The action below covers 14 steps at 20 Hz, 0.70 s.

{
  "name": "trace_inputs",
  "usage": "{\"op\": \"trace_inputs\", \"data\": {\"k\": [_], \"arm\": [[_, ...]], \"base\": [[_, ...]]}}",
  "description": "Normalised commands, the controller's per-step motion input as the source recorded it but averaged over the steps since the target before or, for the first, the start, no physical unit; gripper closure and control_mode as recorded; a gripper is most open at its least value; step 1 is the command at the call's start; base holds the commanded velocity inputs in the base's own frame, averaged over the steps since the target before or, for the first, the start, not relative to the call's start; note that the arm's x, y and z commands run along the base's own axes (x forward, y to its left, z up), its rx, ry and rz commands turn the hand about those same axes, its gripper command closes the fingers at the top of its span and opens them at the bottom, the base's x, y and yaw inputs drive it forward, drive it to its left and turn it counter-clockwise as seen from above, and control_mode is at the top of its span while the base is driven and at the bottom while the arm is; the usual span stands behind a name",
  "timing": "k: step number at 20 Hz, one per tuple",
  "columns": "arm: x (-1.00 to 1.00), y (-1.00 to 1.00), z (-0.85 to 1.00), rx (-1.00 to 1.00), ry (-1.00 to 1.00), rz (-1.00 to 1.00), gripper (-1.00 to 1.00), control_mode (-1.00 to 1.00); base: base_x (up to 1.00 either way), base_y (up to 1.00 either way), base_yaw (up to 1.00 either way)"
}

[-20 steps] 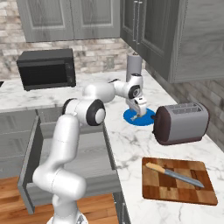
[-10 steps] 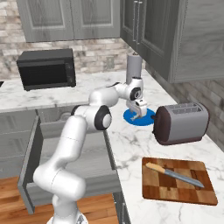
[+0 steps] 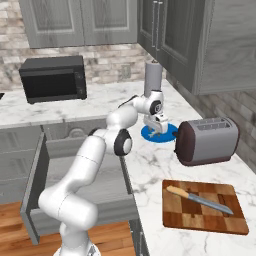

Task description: Pick up the knife from the drawer and place it on the cutting board. Then place the meat from the plate to the cutting board.

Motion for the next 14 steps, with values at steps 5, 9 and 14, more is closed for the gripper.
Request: {"op": "trace_inputs", "data": {"k": [5, 9, 14], "arm": [[-0.29, -0.01, 0.14, 0.02, -0.04, 0.02, 1.0, -1.0], [-0.63, 0.09, 0.43, 0.0, -0.11, 0.0, 1.0, -1.0], [-0.69, 0.35, 0.47, 0.0, -0.03, 0.0, 1.0, -1.0]], "base": [[0.0, 0.0, 0.0], [0.0, 0.0, 0.0], [0.0, 0.0, 0.0]]}}
